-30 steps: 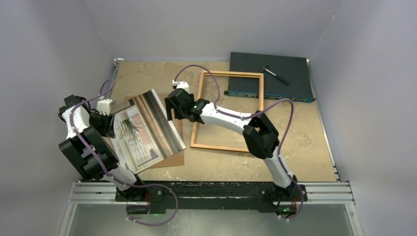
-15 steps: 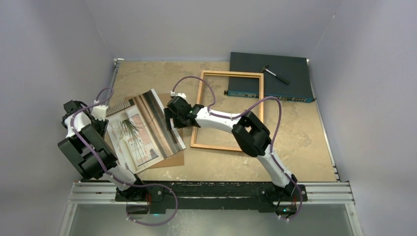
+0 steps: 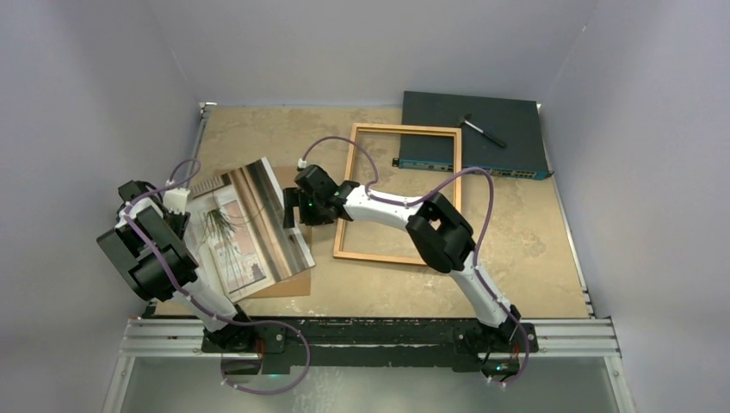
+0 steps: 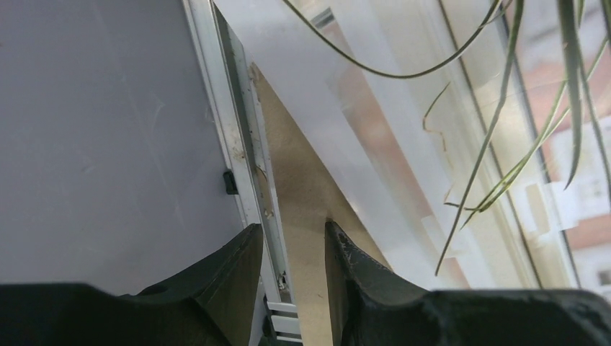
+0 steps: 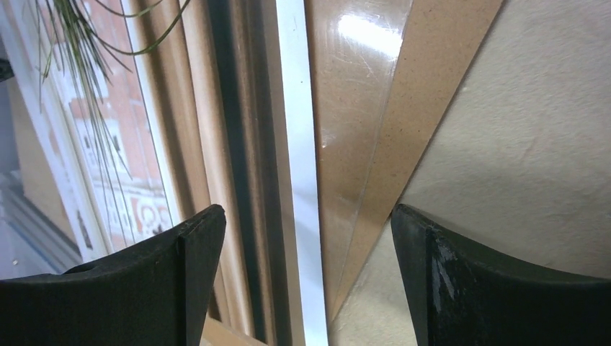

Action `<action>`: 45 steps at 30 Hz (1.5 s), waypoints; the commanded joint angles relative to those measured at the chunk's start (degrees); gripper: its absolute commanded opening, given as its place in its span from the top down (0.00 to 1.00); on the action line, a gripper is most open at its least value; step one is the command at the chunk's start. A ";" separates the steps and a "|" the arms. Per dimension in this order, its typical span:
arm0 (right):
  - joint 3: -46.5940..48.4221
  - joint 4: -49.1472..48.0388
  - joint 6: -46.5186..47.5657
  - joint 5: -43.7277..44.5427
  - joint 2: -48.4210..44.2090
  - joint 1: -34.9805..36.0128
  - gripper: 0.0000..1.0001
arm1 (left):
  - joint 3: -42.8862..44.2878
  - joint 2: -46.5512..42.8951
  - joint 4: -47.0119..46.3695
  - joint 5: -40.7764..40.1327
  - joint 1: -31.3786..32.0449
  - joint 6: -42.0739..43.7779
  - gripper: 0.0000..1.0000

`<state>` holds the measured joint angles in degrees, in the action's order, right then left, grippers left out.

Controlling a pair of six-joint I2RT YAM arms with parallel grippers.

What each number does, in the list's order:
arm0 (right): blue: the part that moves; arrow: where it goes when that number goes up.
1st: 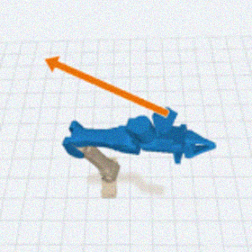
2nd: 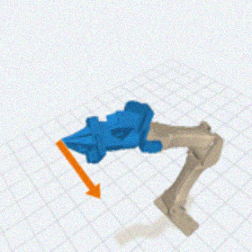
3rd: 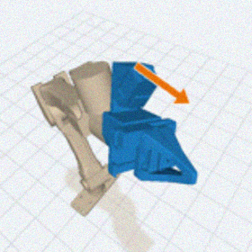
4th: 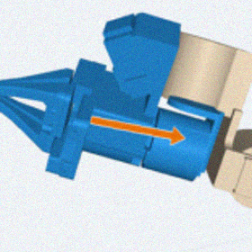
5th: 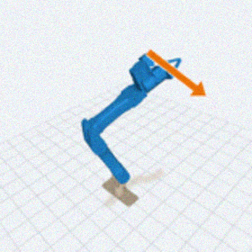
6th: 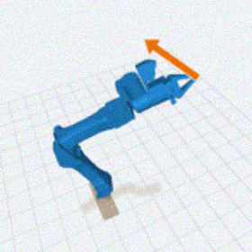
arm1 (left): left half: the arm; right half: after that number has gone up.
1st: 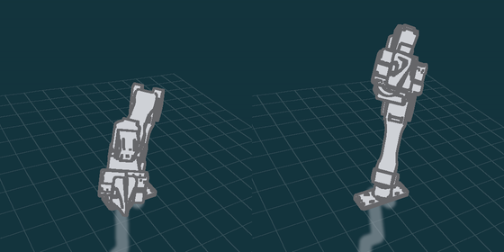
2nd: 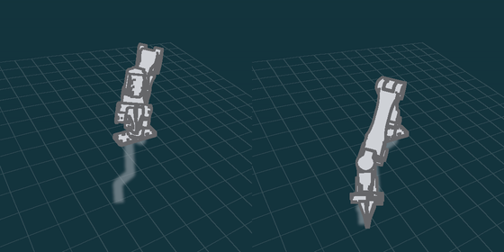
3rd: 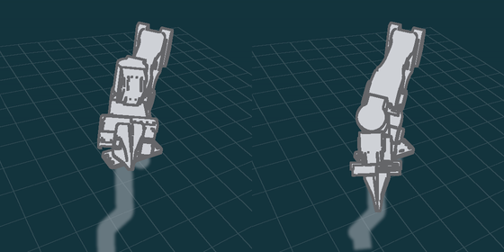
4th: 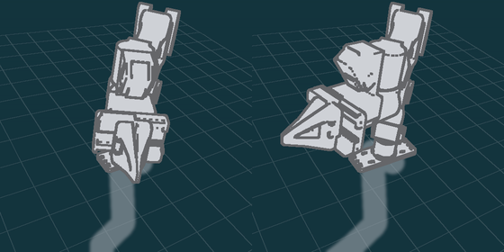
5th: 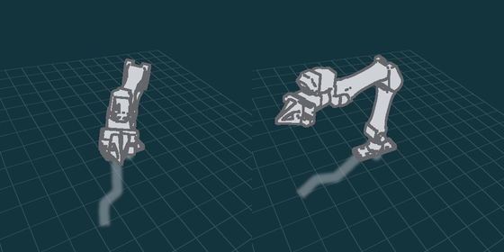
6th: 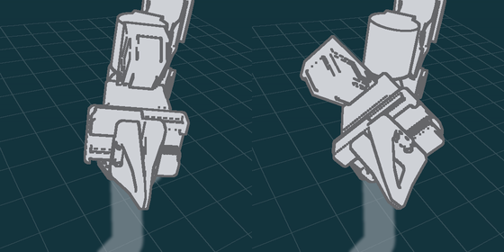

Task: Put the photo into the frame
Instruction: Adjust the photo frame item at the center of the board.

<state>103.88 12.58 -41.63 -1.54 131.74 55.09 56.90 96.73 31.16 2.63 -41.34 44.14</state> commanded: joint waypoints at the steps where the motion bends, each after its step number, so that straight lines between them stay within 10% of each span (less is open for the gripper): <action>1: 1.10 0.05 -2.78 -5.41 0.95 0.47 0.13 | -0.08 0.26 -3.26 1.15 -0.39 -1.65 0.65; 14: -5.13 -1.23 1.08 -6.49 -6.25 -7.39 0.12 | -1.14 0.34 -2.43 3.29 1.79 -3.94 0.64; 27: 15.29 1.65 7.17 -5.33 4.05 -8.22 0.15 | 9.72 -1.78 7.13 3.06 -0.09 -2.22 0.64; 45: 29.37 -9.63 12.81 -0.93 17.22 -12.05 0.11 | 2.32 2.89 -6.58 -3.03 -0.07 -5.33 0.66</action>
<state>129.05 7.51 -31.64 -4.78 148.94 42.94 60.34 98.91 28.01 -0.34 -41.71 40.64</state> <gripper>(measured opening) 0.886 0.340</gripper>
